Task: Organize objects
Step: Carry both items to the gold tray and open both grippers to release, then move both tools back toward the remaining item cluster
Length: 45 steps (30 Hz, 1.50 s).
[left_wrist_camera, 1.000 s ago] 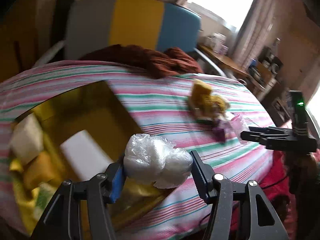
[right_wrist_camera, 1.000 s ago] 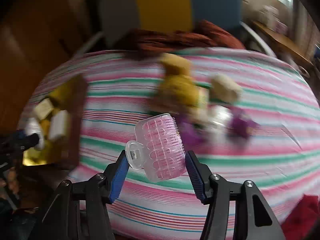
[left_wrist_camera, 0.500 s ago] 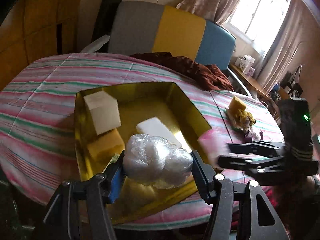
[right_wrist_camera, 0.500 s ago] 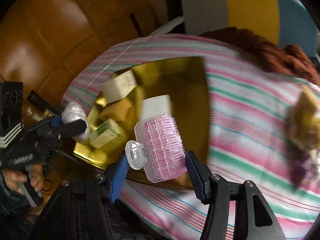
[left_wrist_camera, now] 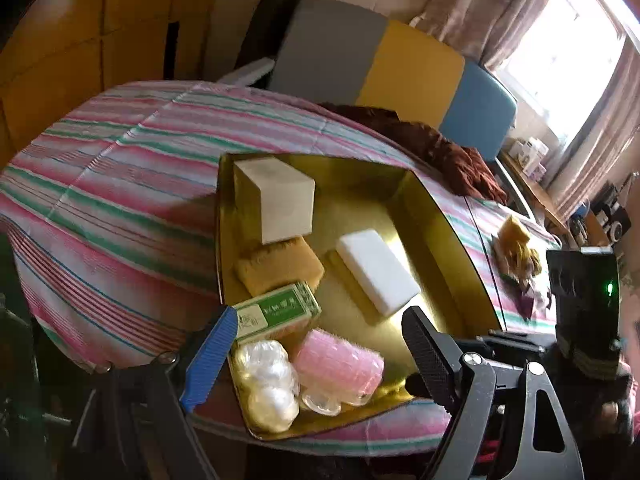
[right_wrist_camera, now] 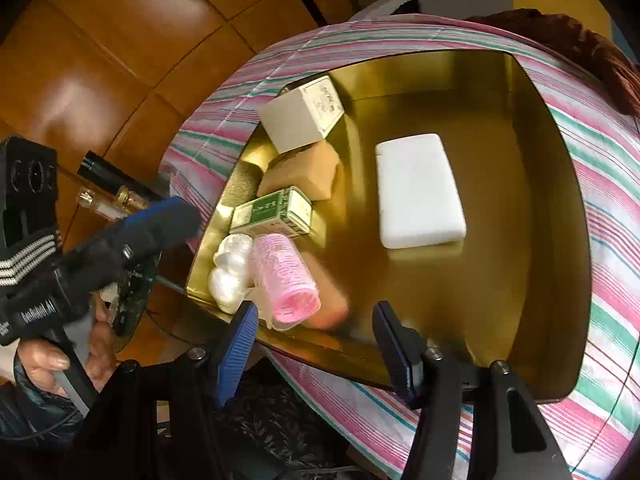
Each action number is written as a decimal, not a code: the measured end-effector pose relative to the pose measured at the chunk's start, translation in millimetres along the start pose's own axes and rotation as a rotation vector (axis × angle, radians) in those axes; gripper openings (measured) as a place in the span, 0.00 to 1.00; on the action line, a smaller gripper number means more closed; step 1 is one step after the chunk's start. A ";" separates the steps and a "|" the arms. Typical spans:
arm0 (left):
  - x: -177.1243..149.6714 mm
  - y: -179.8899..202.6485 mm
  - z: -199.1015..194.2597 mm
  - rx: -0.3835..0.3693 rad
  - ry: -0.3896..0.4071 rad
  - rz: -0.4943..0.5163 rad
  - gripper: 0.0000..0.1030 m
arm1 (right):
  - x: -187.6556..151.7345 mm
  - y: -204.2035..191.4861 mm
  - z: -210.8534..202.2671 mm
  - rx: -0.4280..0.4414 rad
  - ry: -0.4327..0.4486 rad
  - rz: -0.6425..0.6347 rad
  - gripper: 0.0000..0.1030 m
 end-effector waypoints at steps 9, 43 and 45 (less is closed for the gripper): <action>16.8 24.9 -9.0 0.078 0.084 0.055 0.88 | -0.3 19.3 -23.2 -0.217 0.115 0.035 0.58; 6.5 81.0 -15.9 0.275 0.236 0.258 0.98 | -7.0 61.9 -73.7 -0.450 0.355 0.160 0.69; 6.0 82.5 -15.9 0.278 0.237 0.266 0.98 | -7.7 62.9 -74.5 -0.449 0.357 0.162 0.69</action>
Point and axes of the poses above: each gripper's, at about its wrist camera, not at the fingertips, and z roughly the way its jaws point, y to its right, x to its top, the point moved 9 cm from there along z, roughly the way its jaws point, and after that the axes turned 12 degrees about -y, right-handed, at the moved point
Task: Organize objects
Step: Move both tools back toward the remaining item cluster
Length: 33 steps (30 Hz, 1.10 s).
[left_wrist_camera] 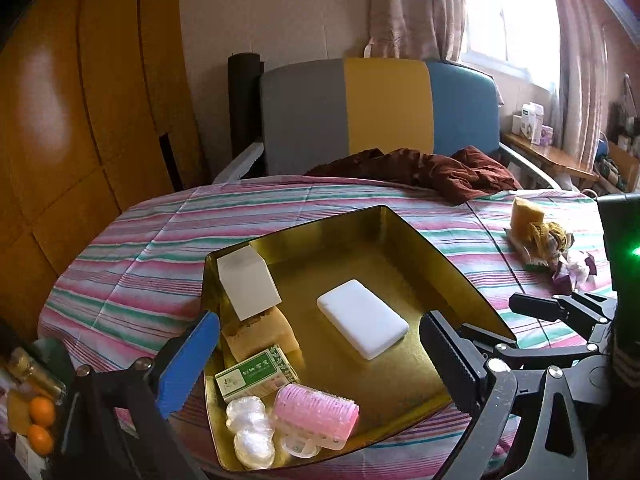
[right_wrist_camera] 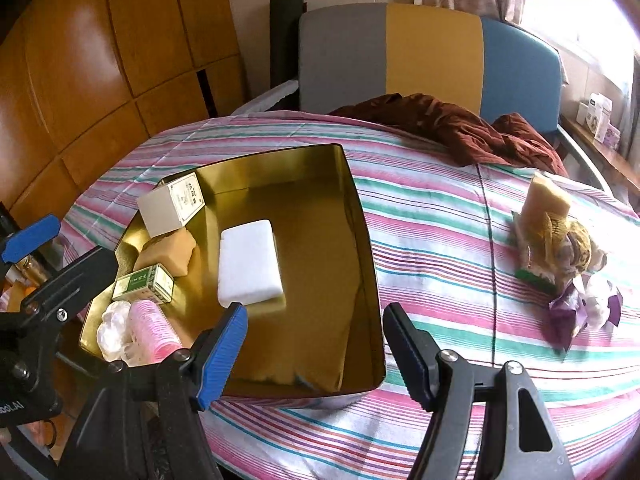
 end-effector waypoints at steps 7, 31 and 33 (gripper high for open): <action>-0.7 6.5 -0.6 0.002 0.001 0.023 0.98 | 0.1 6.5 -3.0 -0.004 0.008 0.014 0.69; 16.7 78.4 8.9 -0.124 -0.015 0.182 0.98 | -28.7 175.6 -21.2 -0.027 -0.103 0.407 0.69; 19.3 88.8 9.6 -0.142 -0.017 0.201 0.98 | -31.3 198.0 -28.1 -0.038 -0.105 0.452 0.69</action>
Point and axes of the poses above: each gripper's, at about its wrist camera, not at the fingertips, and z roughly the way its jaws point, y to its right, x to its top, the point moved 9 cm from there along z, roughly the way its jaws point, and after that the axes turned 12 degrees about -y, right-handed, at the moved point
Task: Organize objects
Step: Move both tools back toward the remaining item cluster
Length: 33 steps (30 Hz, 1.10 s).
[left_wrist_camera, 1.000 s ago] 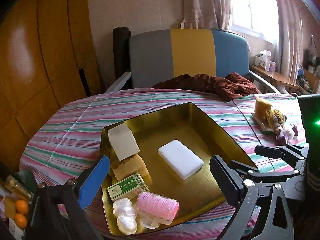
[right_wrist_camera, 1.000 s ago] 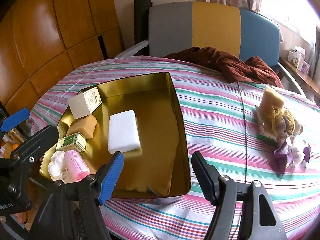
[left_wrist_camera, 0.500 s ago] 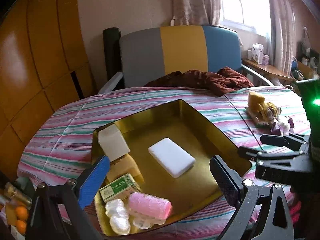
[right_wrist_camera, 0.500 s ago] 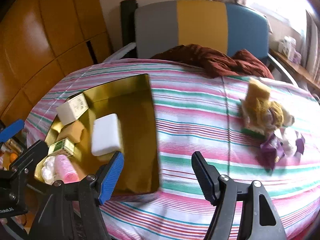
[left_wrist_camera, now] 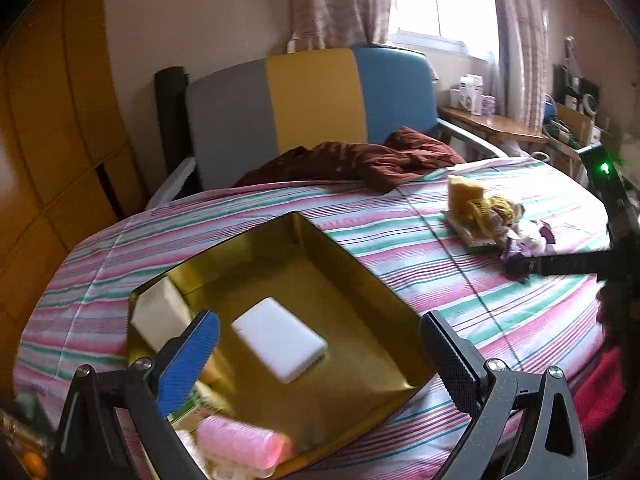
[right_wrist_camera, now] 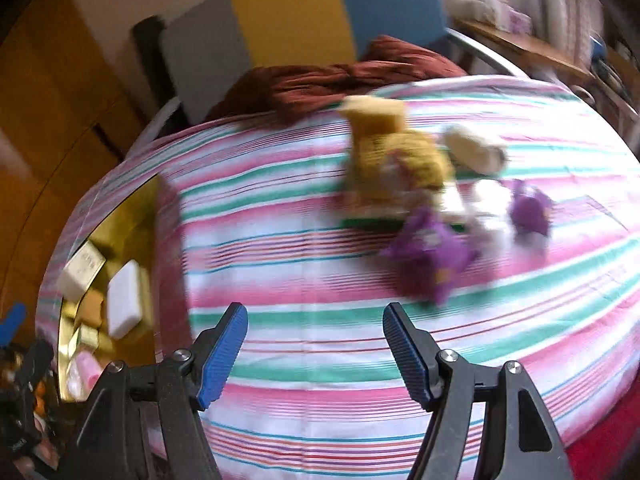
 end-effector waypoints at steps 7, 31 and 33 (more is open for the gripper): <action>17.7 32.8 5.7 -0.058 0.005 0.067 0.98 | 25.8 79.8 -20.5 -0.086 0.025 0.127 0.69; 68.1 176.3 95.4 -0.333 -0.235 0.130 0.81 | 70.4 213.5 -7.3 -0.058 0.075 0.431 0.69; 69.5 187.4 106.9 -0.385 -0.285 0.102 0.79 | 69.5 213.4 -5.9 -0.052 0.067 0.433 0.69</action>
Point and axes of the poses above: each gripper's, at about its wrist camera, not at the fingertips, and z roughly the way its jaws point, y to its right, x to its top, the point moved 9 cm from there along z, roughly the way its jaws point, and after that the axes turned 12 degrees about -y, right-handed, at the moved point
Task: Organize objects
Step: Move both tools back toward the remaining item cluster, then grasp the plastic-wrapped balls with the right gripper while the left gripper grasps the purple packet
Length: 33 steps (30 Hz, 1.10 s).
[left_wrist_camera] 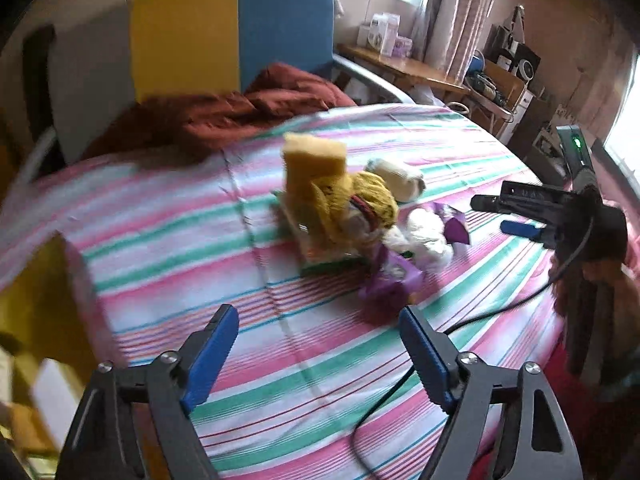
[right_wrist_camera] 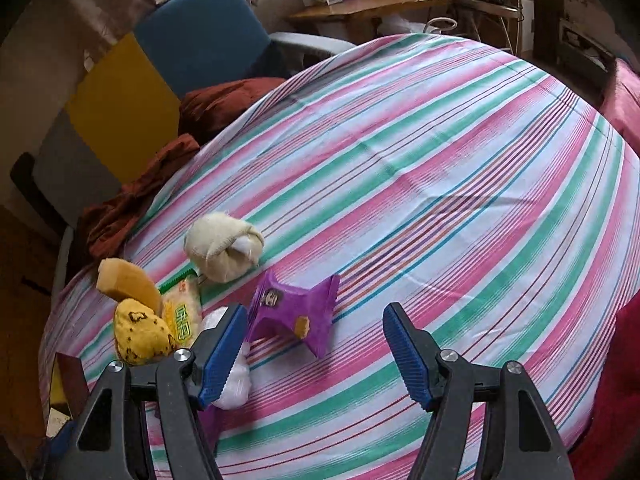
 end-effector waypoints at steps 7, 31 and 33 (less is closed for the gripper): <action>11.2 20.3 47.7 -0.137 -0.126 -0.119 0.74 | 0.8 -5.6 -2.9 0.001 0.017 -0.025 0.69; -15.7 29.7 68.8 -0.137 -0.112 -0.029 0.40 | -40.4 -78.3 44.8 0.034 -0.172 -0.346 0.57; -21.5 28.8 69.1 -0.134 -0.103 -0.031 0.40 | -42.9 -80.9 52.8 0.018 -0.188 -0.362 0.57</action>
Point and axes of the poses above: each gripper's, at about its wrist camera, not at the fingertips, and z roughly the way its jaws point, y to its right, x to its top, the point moved 9 cm from there along z, roughly the way its jaws point, and after that the axes turned 12 degrees about -y, right-handed, at the moved point
